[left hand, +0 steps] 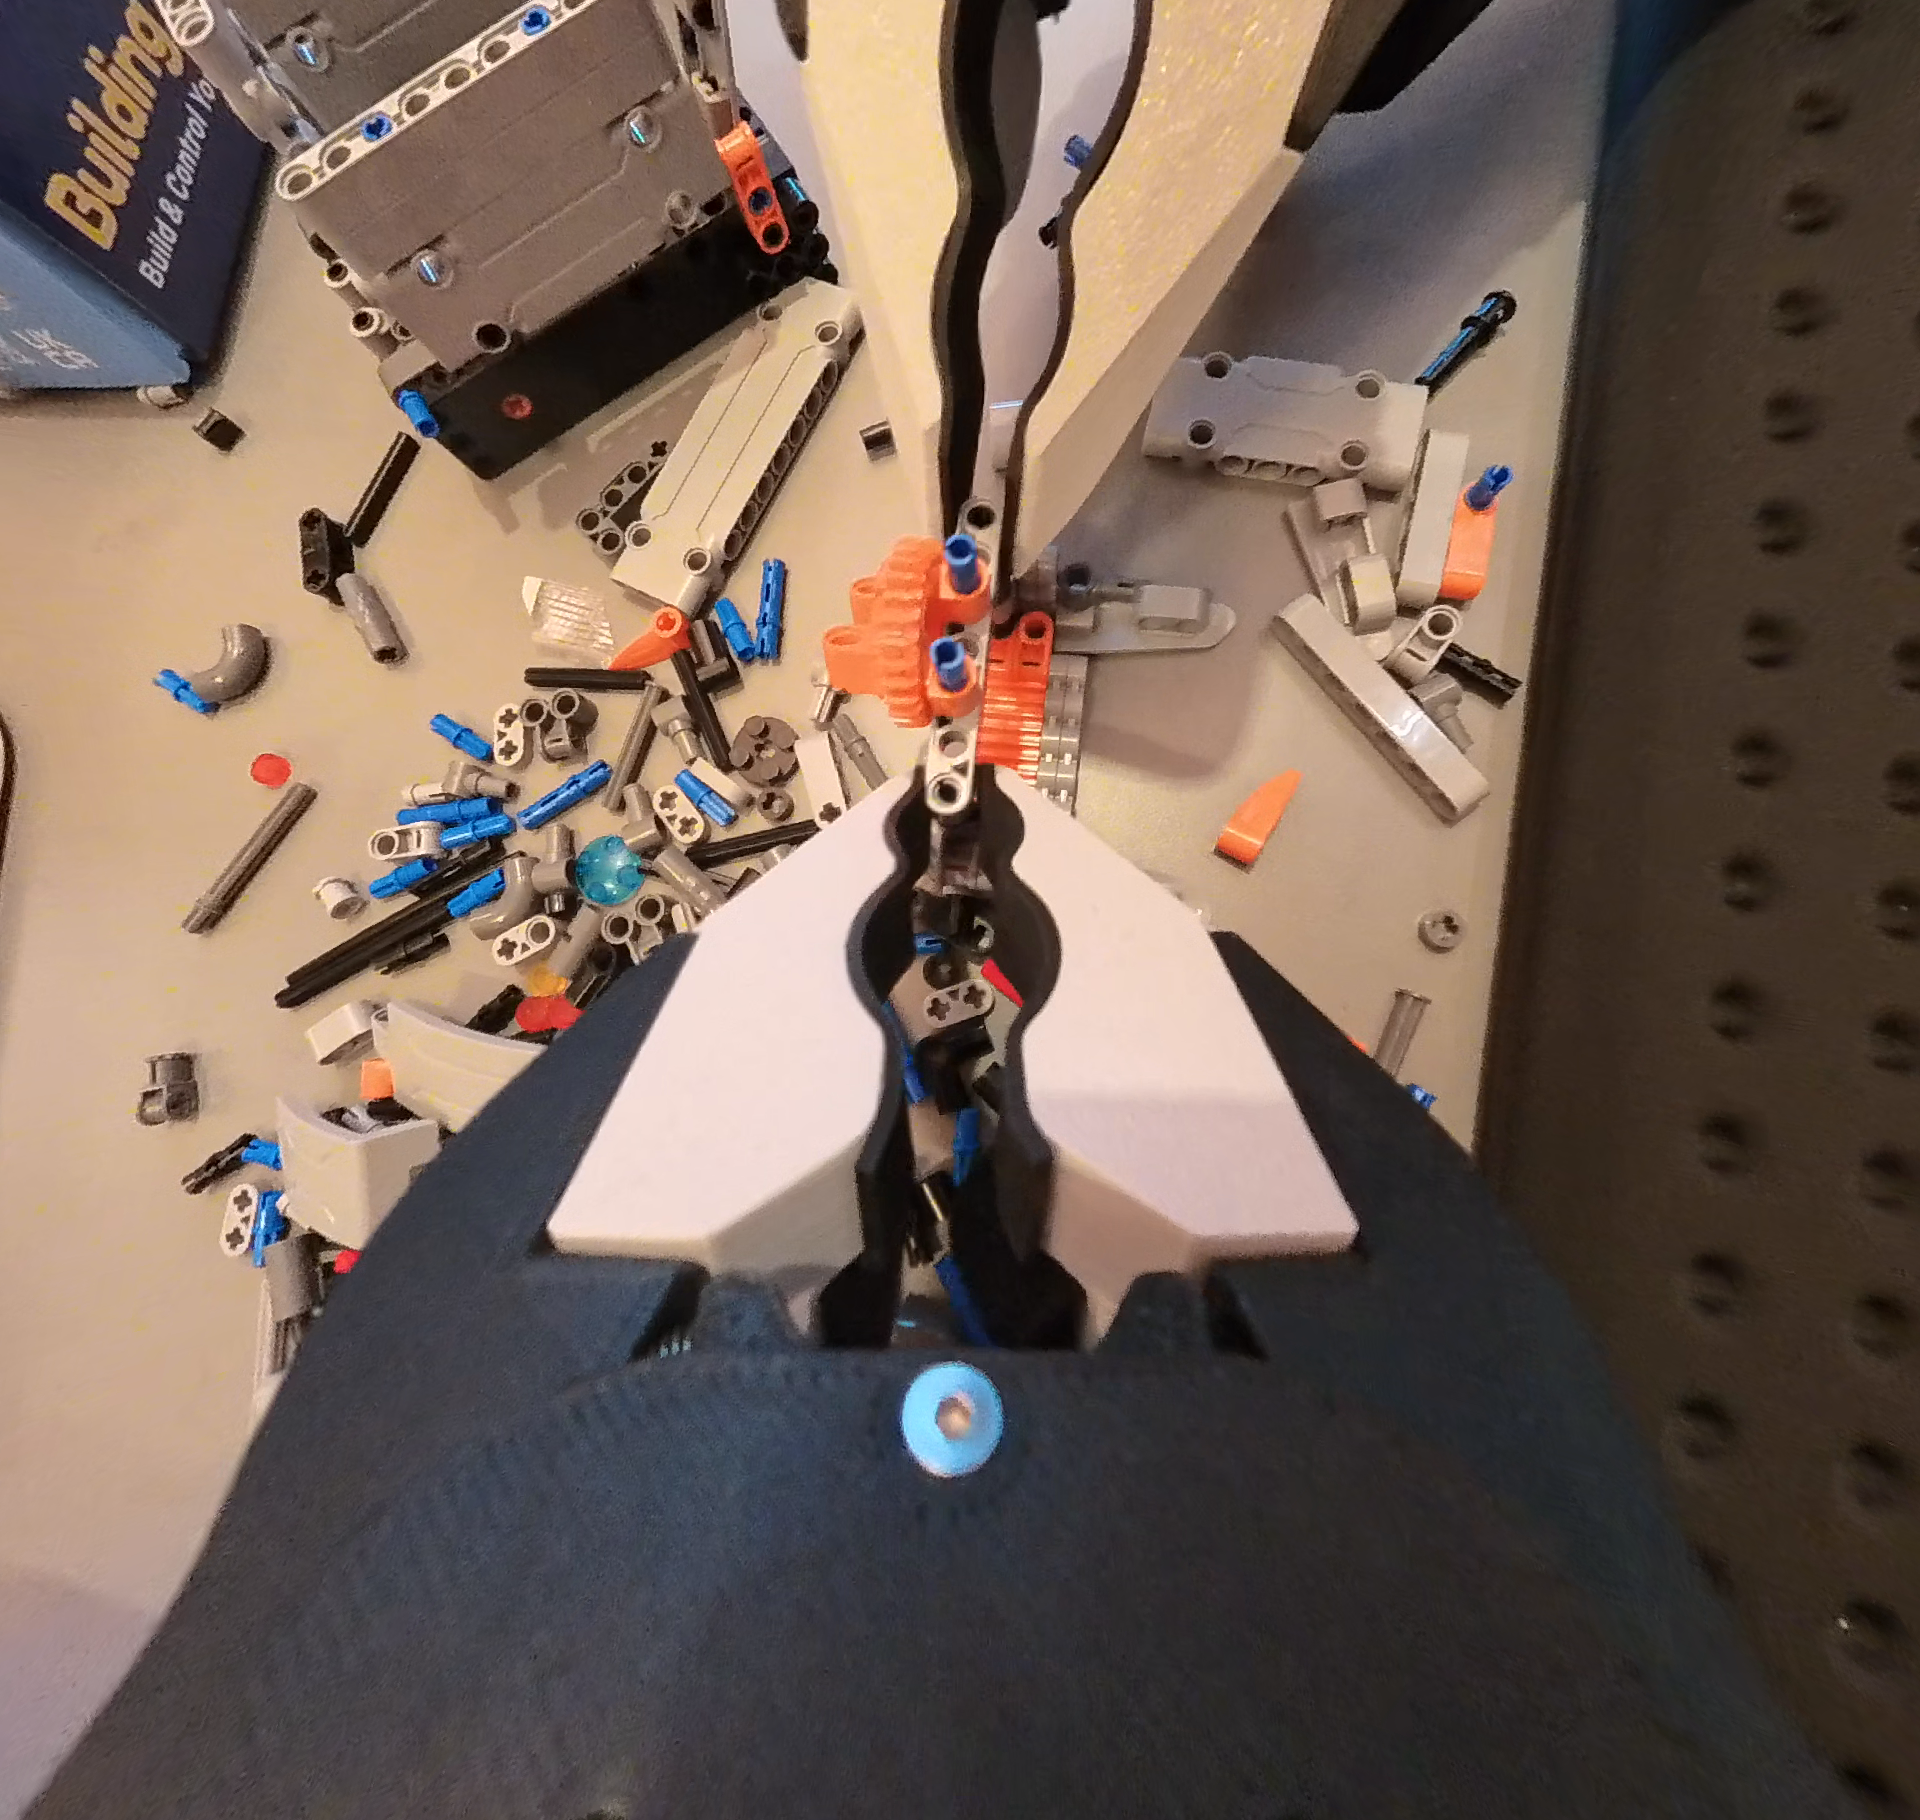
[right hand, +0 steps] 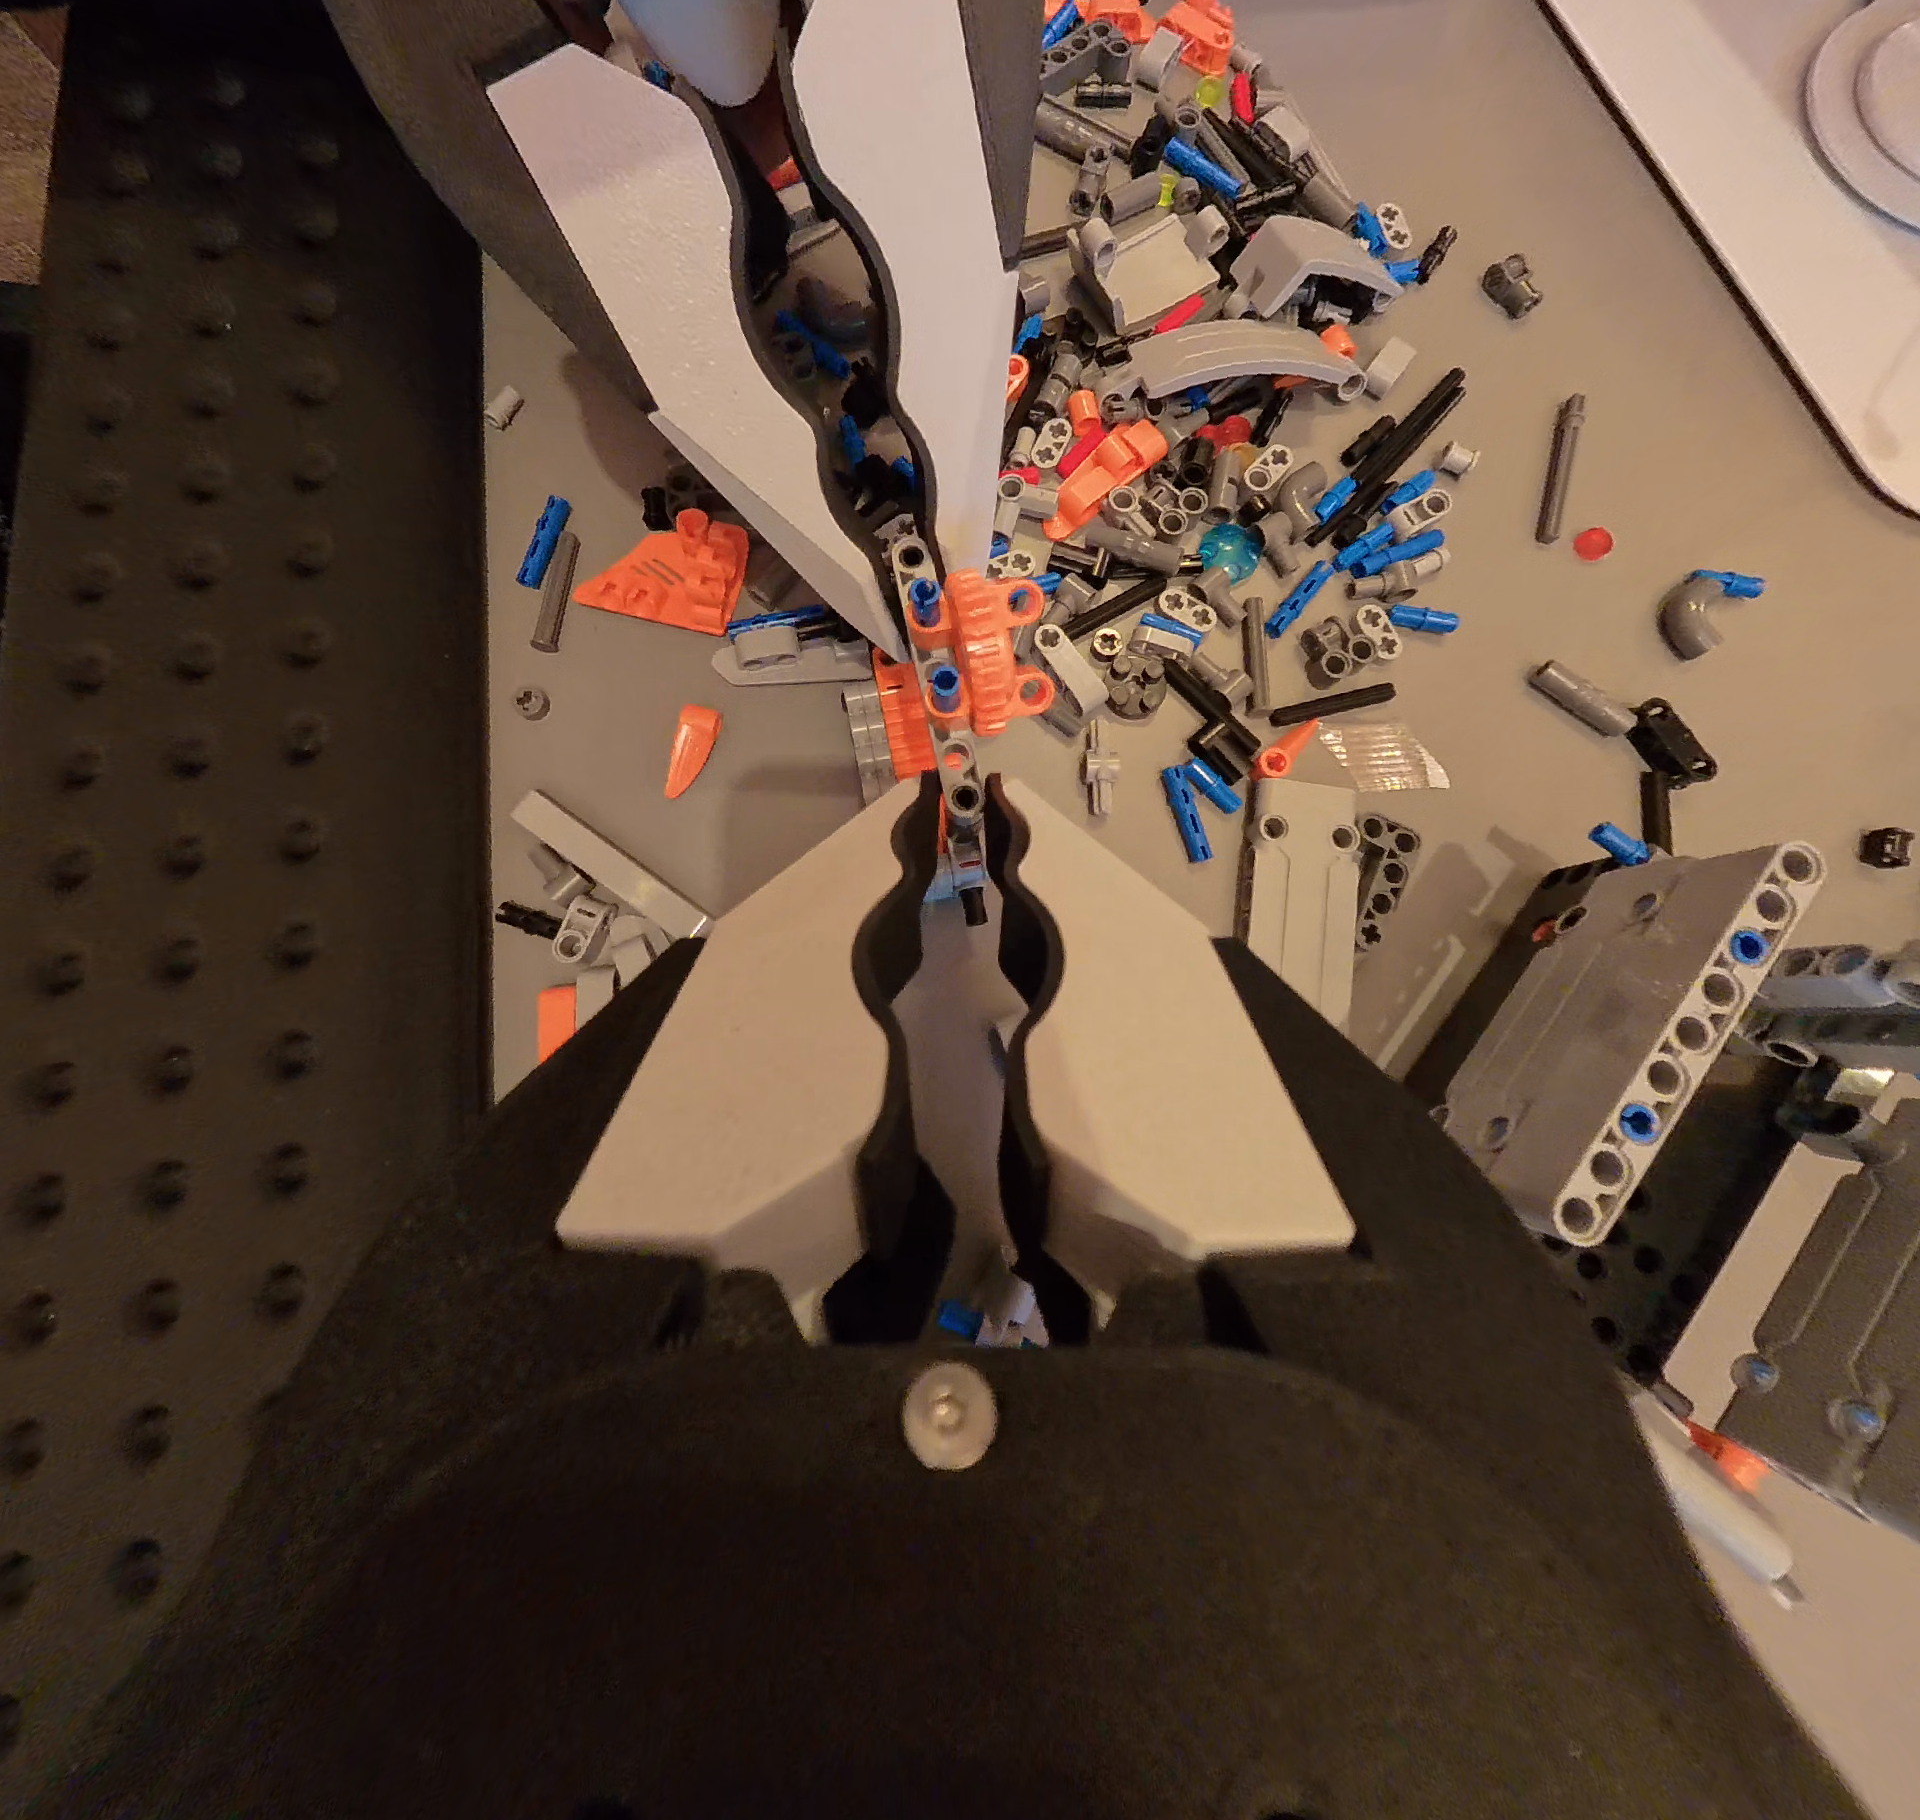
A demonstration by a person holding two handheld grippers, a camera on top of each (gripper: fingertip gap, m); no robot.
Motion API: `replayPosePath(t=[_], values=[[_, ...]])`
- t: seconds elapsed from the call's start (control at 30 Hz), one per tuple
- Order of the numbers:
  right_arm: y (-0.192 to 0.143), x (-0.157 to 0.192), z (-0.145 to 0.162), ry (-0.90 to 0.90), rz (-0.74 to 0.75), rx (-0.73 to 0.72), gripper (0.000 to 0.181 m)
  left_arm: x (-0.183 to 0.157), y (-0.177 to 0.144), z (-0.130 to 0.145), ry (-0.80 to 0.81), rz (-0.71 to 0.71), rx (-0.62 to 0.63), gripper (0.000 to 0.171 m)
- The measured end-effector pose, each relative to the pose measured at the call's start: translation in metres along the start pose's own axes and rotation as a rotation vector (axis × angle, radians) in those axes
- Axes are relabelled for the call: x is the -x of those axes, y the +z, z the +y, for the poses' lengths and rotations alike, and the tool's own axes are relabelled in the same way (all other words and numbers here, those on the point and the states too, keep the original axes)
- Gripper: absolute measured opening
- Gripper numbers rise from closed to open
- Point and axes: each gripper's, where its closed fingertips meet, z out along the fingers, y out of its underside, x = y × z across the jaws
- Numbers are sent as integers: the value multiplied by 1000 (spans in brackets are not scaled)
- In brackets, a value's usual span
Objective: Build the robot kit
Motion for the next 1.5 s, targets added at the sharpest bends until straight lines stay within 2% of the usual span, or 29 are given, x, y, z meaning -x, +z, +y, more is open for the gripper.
replayPosePath(t=[0.2, 0.27, 0.33, 0.5, 0.63, 0.77, 0.93, 1.0, 1.07, 1.17, 1.3, 1.4, 1.5], values=[[1, 0, 1, 9, -12, -1, 6, -1, 1, 0, -46, 31, -37, 6], [-1, 0, -1, 2, -5, -12, 6, 0, 0, -1, -16, 5, -30, 6], [-8, -2, -10, -14, 30, -55, 7, 6, -7, -8, 4, -48, -57, 5], [-35, -13, -35, 105, 25, -228, 28, 25, -42, -37, 159, -268, -177, 5], [-48, -17, -47, 215, -32, -343, 35, 34, -64, -55, 322, -469, -193, 5], [-47, -27, -48, 255, 5, -366, 47, 36, -69, -61, 396, -537, -193, 5], [-46, -21, -60, 319, -116, -438, 46, 37, -81, -73, 477, -608, -220, 6], [-44, -23, -61, 363, -146, -458, 32, 34, -87, -81, 535, -647, -247, 7], [-44, -24, -62, 391, -170, -474, 27, 33, -92, -86, 563, -682, -259, 5], [-45, -28, -63, 442, -186, -501, 43, 28, -94, -89, 591, -700, -276, 5], [-46, -16, -69, 410, -263, -520, 21, 24, -94, -92, 601, -692, -298, 5], [-47, -15, -71, 387, -253, -526, 21, 22, -96, -94, 582, -673, -328, 6], [-57, -20, -81, 393, -242, -600, 20, 26, -96, -95, 519, -642, -371, 25]])
